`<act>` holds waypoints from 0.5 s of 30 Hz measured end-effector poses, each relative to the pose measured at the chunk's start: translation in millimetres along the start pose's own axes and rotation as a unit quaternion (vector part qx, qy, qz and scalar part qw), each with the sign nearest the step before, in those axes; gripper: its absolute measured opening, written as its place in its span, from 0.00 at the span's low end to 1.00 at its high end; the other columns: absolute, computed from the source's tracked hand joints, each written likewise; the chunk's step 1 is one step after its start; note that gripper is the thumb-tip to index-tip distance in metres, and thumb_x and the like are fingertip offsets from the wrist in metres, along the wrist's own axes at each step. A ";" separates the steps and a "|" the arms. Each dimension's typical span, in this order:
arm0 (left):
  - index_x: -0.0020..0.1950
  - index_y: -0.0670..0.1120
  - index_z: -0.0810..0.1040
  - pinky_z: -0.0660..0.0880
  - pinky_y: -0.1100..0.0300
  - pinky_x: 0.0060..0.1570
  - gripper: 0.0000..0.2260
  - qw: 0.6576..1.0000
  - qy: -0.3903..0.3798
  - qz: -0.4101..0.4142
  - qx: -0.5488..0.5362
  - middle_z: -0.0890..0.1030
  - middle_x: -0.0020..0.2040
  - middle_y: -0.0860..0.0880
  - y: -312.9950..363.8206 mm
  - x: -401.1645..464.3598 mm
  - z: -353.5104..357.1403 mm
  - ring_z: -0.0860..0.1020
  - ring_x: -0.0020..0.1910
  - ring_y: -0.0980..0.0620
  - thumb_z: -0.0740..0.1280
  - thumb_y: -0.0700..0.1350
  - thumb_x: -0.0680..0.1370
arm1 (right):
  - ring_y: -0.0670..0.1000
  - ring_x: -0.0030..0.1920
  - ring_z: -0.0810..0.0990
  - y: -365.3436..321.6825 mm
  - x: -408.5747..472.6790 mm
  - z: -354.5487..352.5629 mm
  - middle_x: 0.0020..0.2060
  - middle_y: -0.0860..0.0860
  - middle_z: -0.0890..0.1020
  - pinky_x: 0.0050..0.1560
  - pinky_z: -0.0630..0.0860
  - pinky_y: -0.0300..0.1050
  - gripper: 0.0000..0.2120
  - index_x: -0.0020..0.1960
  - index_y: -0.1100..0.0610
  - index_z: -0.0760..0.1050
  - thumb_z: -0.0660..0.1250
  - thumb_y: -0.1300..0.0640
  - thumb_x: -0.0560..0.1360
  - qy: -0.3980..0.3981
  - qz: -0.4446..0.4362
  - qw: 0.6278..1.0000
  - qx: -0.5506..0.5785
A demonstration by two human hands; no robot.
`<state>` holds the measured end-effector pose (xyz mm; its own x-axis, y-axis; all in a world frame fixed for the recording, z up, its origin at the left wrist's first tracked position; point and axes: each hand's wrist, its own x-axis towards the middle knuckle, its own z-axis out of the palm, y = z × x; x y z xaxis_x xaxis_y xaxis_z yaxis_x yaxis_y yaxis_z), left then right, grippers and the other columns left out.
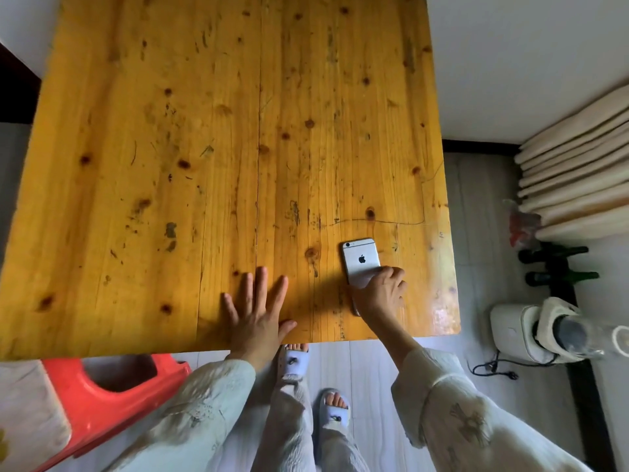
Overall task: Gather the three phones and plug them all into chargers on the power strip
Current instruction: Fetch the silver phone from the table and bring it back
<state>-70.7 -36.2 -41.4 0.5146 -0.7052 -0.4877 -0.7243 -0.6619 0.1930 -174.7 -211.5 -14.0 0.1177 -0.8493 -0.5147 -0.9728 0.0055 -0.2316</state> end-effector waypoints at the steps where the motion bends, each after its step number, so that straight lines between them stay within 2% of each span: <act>1: 0.66 0.60 0.26 0.33 0.34 0.65 0.35 1.000 0.001 0.000 0.004 0.27 0.71 0.47 0.0 0.2 -0.1 0.29 0.71 0.42 0.51 0.64 0.74 | 0.62 0.61 0.63 -1.1 3.0 0.4 0.61 0.60 0.64 0.60 0.66 0.59 0.35 0.63 0.65 0.59 0.73 0.51 0.66 -0.004 0.015 1.000 0.007; 4: 0.66 0.60 0.25 0.34 0.34 0.65 0.35 1.000 -0.001 -0.004 0.007 0.28 0.72 0.47 -0.3 0.4 0.7 0.30 0.71 0.42 0.51 0.64 0.74 | 0.62 0.61 0.65 0.6 9.3 -2.4 0.59 0.59 0.67 0.58 0.67 0.58 0.36 0.62 0.63 0.61 0.75 0.52 0.64 -0.017 0.038 0.999 0.019; 6: 0.65 0.60 0.25 0.33 0.34 0.65 0.35 1.000 -0.001 -0.004 0.002 0.27 0.71 0.48 -0.7 0.8 1.6 0.29 0.71 0.43 0.51 0.64 0.75 | 0.61 0.58 0.70 7.0 14.2 -5.4 0.56 0.59 0.71 0.54 0.70 0.55 0.30 0.60 0.63 0.66 0.74 0.53 0.65 -0.040 0.032 0.998 0.048; 8: 0.66 0.59 0.25 0.33 0.34 0.64 0.36 1.000 -0.005 -0.004 -0.007 0.27 0.71 0.48 -1.2 2.1 1.6 0.28 0.70 0.43 0.52 0.63 0.75 | 0.56 0.44 0.76 13.7 15.4 -12.4 0.45 0.58 0.78 0.37 0.74 0.44 0.13 0.50 0.62 0.76 0.71 0.58 0.68 -0.080 0.017 0.985 0.155; 9: 0.66 0.59 0.25 0.34 0.34 0.65 0.36 1.000 -0.009 -0.003 -0.009 0.26 0.70 0.48 -1.6 2.8 0.6 0.28 0.69 0.43 0.53 0.63 0.75 | 0.53 0.35 0.74 16.7 13.8 -17.2 0.36 0.55 0.78 0.27 0.70 0.38 0.03 0.41 0.60 0.78 0.70 0.61 0.69 -0.096 0.016 0.975 0.199; 10: 0.66 0.59 0.26 0.34 0.34 0.65 0.37 1.000 -0.016 0.000 -0.007 0.26 0.70 0.49 -1.8 2.9 -1.3 0.28 0.70 0.43 0.54 0.62 0.75 | 0.52 0.30 0.70 19.8 11.4 -21.4 0.29 0.54 0.75 0.22 0.64 0.36 0.05 0.34 0.60 0.77 0.68 0.63 0.68 -0.106 0.017 0.968 0.228; 11: 0.66 0.58 0.27 0.36 0.34 0.66 0.37 1.000 -0.025 0.003 -0.006 0.26 0.70 0.49 -2.2 1.6 -3.9 0.29 0.70 0.43 0.55 0.61 0.75 | 0.51 0.30 0.67 24.0 7.9 -25.3 0.27 0.54 0.73 0.22 0.61 0.36 0.07 0.31 0.63 0.76 0.67 0.64 0.68 -0.110 0.020 0.962 0.249; 13: 0.70 0.58 0.32 0.40 0.33 0.68 0.35 0.999 -0.042 0.004 -0.012 0.29 0.72 0.48 -2.7 -1.7 -11.0 0.32 0.72 0.42 0.58 0.57 0.76 | 0.53 0.36 0.69 29.7 -3.5 -35.1 0.33 0.56 0.74 0.32 0.66 0.43 0.06 0.37 0.68 0.76 0.67 0.65 0.70 -0.112 0.030 0.950 0.291; 15: 0.74 0.56 0.42 0.44 0.35 0.71 0.31 0.998 -0.060 -0.008 -0.022 0.35 0.75 0.46 2.0 -4.7 -23.8 0.36 0.74 0.41 0.58 0.52 0.78 | 0.55 0.40 0.73 38.7 -20.2 -51.0 0.38 0.58 0.76 0.41 0.74 0.51 0.05 0.38 0.63 0.74 0.66 0.64 0.72 -0.121 0.050 0.928 0.350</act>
<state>-63.7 -40.2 -18.5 0.4656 -0.6613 -0.5882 -0.6943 -0.6850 0.2205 -224.9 -221.0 29.6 0.1579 -0.6838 -0.7123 -0.6240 0.4900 -0.6087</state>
